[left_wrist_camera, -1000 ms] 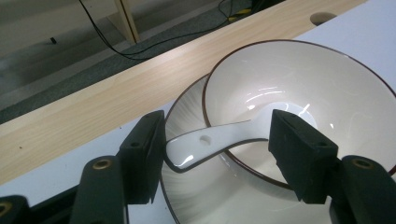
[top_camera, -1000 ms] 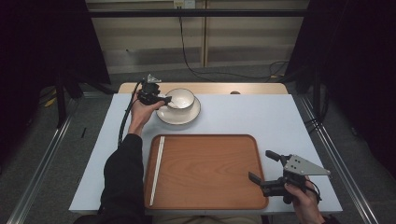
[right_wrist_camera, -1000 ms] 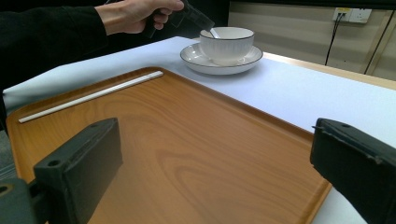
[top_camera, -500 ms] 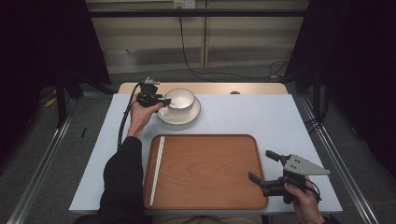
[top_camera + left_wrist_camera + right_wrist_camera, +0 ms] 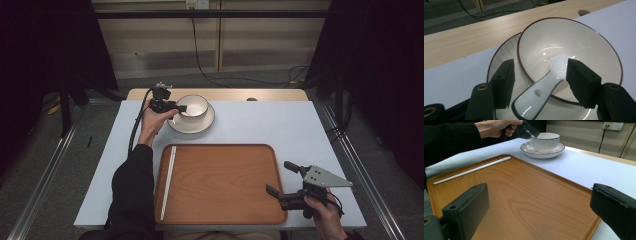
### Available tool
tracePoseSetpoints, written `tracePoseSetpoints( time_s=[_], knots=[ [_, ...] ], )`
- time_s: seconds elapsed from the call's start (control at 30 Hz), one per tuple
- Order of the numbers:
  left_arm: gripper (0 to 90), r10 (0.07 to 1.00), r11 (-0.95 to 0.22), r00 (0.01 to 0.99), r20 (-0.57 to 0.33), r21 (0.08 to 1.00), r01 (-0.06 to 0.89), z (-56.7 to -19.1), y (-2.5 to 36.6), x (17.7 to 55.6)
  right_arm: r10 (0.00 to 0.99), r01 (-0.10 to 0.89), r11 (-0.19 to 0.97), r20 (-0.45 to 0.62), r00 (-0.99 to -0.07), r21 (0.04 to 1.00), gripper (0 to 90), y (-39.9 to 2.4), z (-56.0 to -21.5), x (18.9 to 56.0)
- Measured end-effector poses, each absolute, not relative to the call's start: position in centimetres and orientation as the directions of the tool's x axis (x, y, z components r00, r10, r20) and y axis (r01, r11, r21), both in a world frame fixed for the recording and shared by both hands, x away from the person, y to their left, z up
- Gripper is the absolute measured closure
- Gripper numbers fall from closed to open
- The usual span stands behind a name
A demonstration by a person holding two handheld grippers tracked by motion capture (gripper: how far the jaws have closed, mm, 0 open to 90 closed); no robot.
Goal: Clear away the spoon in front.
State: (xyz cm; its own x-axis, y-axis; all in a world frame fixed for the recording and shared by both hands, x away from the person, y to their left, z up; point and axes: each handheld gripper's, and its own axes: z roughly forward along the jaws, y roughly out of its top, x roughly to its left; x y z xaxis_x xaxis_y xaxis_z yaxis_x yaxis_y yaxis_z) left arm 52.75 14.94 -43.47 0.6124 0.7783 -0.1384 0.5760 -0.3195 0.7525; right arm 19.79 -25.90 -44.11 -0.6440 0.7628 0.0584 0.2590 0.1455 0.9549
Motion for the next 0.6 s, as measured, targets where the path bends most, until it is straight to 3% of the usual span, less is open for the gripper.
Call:
tracePoseSetpoints(
  time_s=[0.17,0.27,0.6],
  knots=[
    [41.3,0.790,-0.317,0.597,-0.137,0.743,0.590,-43.86,14.81,52.92,0.761,0.261,0.145,0.061,-0.646,0.955,2.0,-25.90,-44.11,19.76],
    [51.7,0.785,-0.317,0.602,-0.144,0.742,0.591,-44.02,14.91,52.94,0.762,0.258,0.145,0.059,-0.645,0.955,2.0,-25.88,-44.11,19.76],
    [66.9,0.807,-0.306,0.579,-0.116,0.757,0.578,-43.49,15.21,52.94,0.762,0.260,0.147,0.059,-0.645,0.954,2.0,-25.88,-44.14,19.77]
  ],
)
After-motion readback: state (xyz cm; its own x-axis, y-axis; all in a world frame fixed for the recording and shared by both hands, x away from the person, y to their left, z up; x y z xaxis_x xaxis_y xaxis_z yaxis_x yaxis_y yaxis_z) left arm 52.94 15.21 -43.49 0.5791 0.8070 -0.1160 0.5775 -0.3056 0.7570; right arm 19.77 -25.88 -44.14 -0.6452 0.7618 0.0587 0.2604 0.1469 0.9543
